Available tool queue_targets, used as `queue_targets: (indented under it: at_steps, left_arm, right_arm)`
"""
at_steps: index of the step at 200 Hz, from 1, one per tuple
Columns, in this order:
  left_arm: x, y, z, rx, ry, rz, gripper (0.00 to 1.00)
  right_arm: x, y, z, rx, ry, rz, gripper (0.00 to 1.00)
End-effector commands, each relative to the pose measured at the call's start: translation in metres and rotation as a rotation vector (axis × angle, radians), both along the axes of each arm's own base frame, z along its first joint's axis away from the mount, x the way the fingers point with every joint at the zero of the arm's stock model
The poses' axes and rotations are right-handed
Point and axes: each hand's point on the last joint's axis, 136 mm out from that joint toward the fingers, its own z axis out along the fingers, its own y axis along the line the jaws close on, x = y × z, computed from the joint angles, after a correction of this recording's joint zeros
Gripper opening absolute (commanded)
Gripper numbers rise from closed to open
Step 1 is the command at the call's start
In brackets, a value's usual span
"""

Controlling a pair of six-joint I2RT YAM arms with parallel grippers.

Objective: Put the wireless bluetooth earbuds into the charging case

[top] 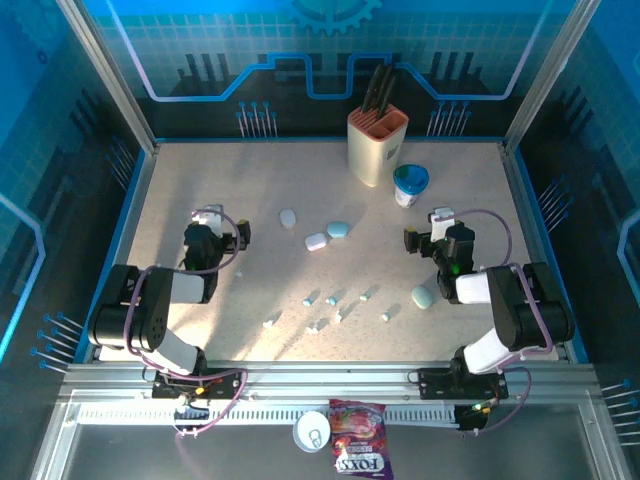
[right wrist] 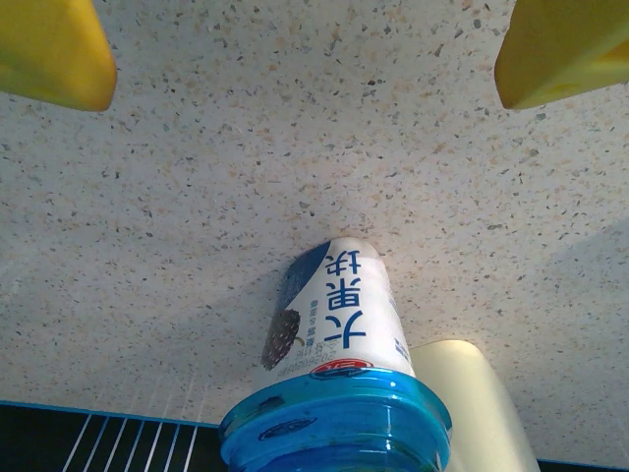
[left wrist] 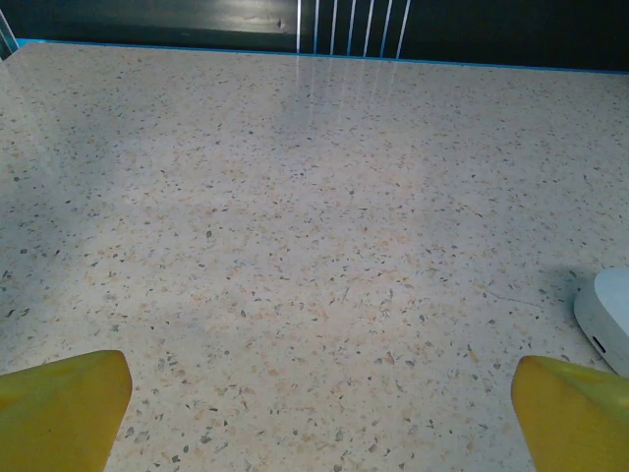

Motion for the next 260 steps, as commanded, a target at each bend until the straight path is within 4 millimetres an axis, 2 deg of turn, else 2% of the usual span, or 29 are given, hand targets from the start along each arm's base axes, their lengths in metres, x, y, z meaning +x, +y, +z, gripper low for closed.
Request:
queue_targets:
  at_steps: [1, 181, 217, 234, 260]
  left_arm:
    - [0.005, -0.003, 0.006, -0.005, -0.027, -0.018, 0.99]
    - [0.005, -0.004, 0.006, -0.007, -0.027, -0.02, 0.99]
    - [0.001, 0.005, 0.008, 0.012, -0.042, 0.04, 0.99]
    - [-0.002, 0.006, 0.017, 0.03, -0.059, 0.065, 0.99]
    - [-0.007, -0.007, 0.042, 0.085, -0.026, 0.051, 0.99]
  right_arm:
    - [0.009, -0.002, 0.019, 0.005, -0.061, -0.005, 1.0]
    - [0.009, -0.002, 0.019, 0.006, -0.062, -0.005, 1.0]
    - [0.009, -0.002, 0.019, 0.004, -0.063, -0.006, 1.0]
    - [0.007, 0.0, 0.024, 0.007, -0.08, 0.004, 1.0]
    - [0.0, 0.007, 0.043, -0.027, -0.104, 0.023, 1.0]
